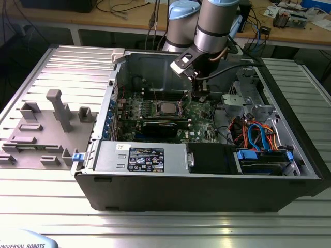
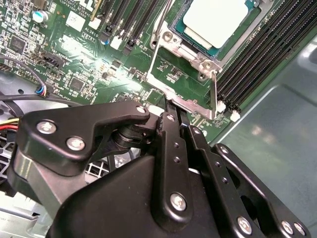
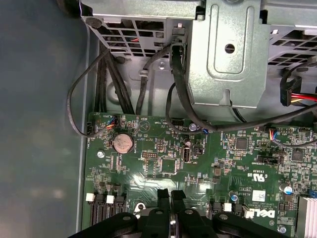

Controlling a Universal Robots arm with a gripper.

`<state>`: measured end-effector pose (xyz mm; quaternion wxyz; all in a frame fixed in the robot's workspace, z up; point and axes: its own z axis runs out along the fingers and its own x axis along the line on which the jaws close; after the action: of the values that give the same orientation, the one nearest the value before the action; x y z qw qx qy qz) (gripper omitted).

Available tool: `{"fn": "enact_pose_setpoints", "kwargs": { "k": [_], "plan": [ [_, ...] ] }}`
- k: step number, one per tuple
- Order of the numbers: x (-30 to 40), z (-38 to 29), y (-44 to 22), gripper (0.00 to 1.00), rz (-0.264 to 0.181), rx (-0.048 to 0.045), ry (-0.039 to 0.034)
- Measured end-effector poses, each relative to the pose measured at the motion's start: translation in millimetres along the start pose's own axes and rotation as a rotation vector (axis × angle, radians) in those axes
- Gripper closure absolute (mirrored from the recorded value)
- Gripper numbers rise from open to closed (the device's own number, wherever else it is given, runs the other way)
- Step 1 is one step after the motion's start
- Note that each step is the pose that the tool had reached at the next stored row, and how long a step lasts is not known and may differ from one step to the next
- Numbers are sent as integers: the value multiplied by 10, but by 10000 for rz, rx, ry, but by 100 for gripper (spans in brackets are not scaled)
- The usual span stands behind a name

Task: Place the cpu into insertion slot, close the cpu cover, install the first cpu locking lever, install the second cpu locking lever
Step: 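Close the cpu cover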

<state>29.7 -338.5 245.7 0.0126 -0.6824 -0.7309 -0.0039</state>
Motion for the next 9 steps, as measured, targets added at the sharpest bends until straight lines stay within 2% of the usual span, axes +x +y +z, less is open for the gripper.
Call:
{"fn": "enact_pose_setpoints", "kwargs": {
  "k": [9],
  "plan": [
    [1, -15, -5, 84, 1, 0, 0]
  ]
}}
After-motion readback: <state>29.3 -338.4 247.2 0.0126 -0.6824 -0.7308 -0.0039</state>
